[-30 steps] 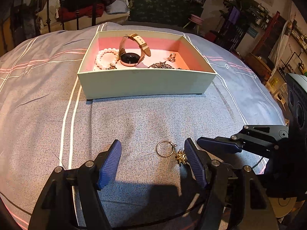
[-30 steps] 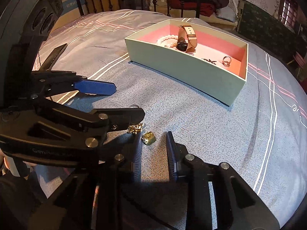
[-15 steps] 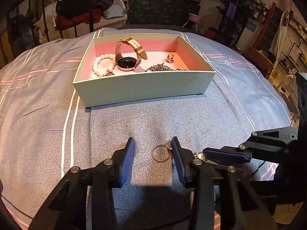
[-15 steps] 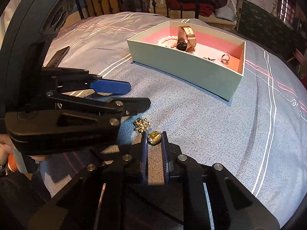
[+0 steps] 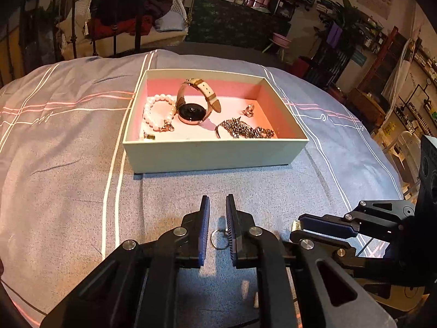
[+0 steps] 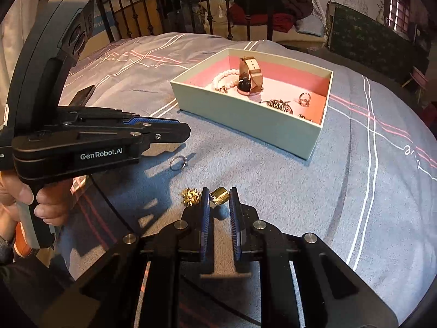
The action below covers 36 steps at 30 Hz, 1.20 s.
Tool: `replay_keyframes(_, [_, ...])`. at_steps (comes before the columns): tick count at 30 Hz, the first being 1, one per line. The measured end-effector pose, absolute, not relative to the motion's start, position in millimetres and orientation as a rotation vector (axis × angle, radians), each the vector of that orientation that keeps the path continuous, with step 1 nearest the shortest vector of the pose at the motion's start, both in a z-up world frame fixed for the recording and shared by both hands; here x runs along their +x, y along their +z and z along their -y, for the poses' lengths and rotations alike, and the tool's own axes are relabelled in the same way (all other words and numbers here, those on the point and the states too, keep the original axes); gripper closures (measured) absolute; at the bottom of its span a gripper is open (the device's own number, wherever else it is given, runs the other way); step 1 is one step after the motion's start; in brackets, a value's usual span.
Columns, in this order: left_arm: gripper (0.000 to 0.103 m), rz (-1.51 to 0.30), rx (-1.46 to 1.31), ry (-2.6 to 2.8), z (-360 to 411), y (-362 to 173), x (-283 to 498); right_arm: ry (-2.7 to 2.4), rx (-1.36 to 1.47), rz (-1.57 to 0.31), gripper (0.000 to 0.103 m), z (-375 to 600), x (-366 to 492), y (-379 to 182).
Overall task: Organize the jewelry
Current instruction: 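Carry both pieces over the box and open both tools to drop them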
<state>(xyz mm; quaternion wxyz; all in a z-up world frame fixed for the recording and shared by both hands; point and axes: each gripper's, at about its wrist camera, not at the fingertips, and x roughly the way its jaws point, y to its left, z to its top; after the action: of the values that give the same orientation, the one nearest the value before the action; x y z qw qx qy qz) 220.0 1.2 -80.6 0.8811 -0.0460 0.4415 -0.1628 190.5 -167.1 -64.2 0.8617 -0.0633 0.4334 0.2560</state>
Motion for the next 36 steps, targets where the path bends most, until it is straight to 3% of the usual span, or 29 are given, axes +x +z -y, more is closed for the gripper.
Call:
replay_keyframes(15, [0.091, -0.803, -0.087, -0.295, 0, -18, 291, 0.432, -0.093, -0.691, 0.088, 176, 278, 21])
replay_keyframes(36, [0.091, -0.874, -0.049, -0.234, 8, -36, 328, 0.381, -0.102, -0.789, 0.088, 174, 323, -13])
